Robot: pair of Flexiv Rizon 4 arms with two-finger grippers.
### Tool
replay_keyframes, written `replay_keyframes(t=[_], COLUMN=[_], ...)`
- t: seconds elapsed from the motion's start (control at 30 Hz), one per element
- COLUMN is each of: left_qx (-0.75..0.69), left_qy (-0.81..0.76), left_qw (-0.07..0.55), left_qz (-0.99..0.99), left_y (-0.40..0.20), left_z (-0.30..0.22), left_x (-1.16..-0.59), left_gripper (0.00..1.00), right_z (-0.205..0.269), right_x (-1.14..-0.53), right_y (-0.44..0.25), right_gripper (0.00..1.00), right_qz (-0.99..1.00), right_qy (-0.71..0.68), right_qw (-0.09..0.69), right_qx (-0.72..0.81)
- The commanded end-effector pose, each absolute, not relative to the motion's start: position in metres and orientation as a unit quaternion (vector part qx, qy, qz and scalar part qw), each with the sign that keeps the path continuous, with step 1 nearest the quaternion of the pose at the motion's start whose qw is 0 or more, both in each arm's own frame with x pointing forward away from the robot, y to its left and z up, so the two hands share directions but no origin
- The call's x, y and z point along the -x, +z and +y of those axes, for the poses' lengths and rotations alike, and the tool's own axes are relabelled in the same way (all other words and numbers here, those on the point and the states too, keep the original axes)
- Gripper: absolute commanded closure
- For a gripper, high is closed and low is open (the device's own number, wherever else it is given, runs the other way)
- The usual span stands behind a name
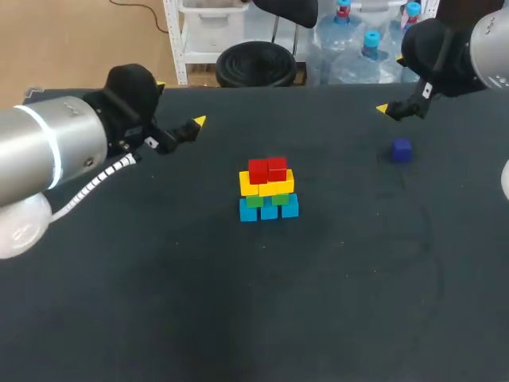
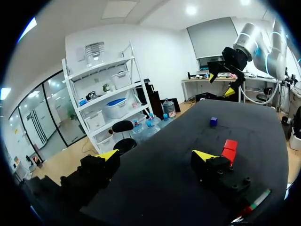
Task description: Place the blue cubes, place green cubes on the blue cubes, place the yellow cubes on the green cubes, then place the red cubes on the yellow cubes, and place purple cube on the red cubes.
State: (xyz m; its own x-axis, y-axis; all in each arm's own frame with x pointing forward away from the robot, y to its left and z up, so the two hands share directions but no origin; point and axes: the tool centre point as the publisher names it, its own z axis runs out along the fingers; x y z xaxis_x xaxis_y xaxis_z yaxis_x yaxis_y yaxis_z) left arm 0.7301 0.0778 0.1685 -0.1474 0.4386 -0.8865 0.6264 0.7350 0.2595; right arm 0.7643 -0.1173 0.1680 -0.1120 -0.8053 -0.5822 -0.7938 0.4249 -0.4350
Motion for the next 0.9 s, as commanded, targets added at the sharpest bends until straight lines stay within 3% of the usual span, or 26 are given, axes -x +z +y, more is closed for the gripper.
replay_keyframes(t=[0.03, 0.57, 0.9], left_qx=[-0.343, -0.343, -0.343], left_qy=[-0.071, -0.071, -0.071], left_qw=[0.557, 0.557, 0.557], left_qz=[0.754, 0.754, 0.754], left_y=[0.167, 0.167, 0.167], left_z=[0.074, 0.074, 0.074], left_x=[-0.729, -0.729, -0.729], left_gripper=[0.00, 0.00, 0.00], right_z=[-0.115, -0.115, -0.107], right_x=[-0.761, -0.761, -0.778], right_y=[0.167, 0.167, 0.131], right_gripper=[0.00, 0.00, 0.00], right_qz=[0.746, 0.746, 0.715], right_qy=[-0.039, -0.039, -0.045], right_qw=[0.416, 0.416, 0.326], right_qx=[0.519, 0.519, 0.617])
